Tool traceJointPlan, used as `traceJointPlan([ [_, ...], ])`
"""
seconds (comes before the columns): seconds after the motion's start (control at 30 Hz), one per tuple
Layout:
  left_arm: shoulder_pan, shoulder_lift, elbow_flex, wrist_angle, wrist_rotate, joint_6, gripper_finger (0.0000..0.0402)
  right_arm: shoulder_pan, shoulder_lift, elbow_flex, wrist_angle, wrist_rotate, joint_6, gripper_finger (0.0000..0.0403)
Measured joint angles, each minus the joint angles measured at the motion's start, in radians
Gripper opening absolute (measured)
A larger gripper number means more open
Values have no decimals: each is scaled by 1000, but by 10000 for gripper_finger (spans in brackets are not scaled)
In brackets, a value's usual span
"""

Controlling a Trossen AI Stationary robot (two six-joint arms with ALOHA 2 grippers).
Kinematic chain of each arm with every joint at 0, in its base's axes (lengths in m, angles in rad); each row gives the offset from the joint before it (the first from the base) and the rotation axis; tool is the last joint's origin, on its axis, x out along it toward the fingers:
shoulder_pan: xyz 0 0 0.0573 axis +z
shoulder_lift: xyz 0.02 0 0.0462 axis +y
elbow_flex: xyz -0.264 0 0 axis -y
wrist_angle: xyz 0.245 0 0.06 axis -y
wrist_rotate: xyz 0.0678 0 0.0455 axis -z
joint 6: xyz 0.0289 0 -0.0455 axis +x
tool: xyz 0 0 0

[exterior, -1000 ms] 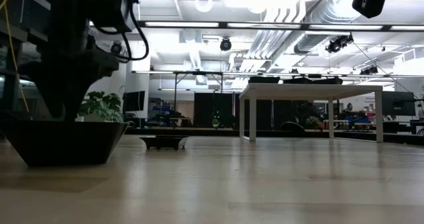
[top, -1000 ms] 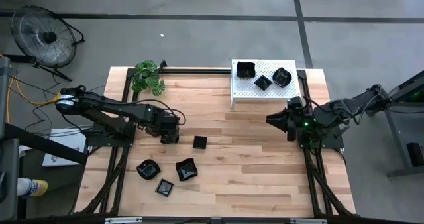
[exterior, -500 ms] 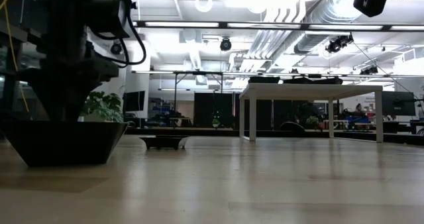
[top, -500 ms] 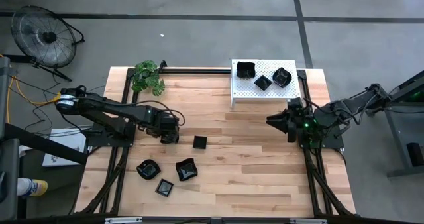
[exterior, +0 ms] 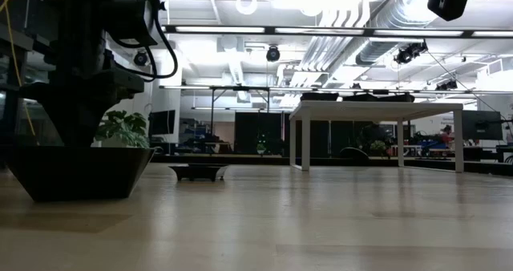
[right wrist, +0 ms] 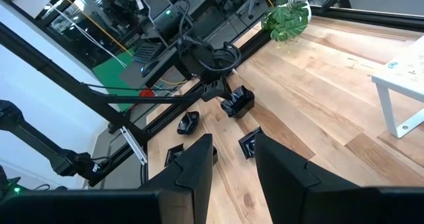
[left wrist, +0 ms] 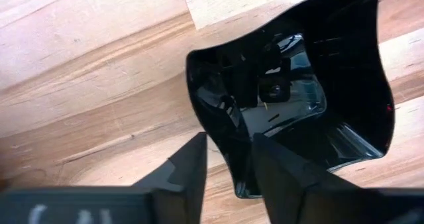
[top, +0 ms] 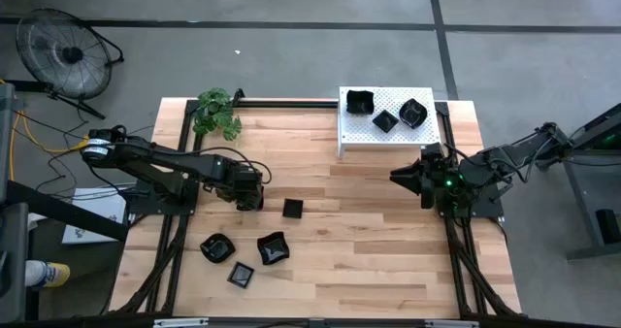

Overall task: Pick & Place Mini shaped plates
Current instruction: Stack the distorted square plate on top of the distorted square plate on the shelf

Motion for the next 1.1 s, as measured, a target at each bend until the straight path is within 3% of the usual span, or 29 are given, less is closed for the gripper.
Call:
traceJointPlan([
  [0.4,0,0,0,0,-1,5,6,0,0,0,-1,0,0,108],
  [0.7,0,0,0,11,-25,31,1,0,0,0,-2,-1,3,108],
  [1.1,0,0,28,124,-133,125,0,0,0,0,-2,18,8,108],
])
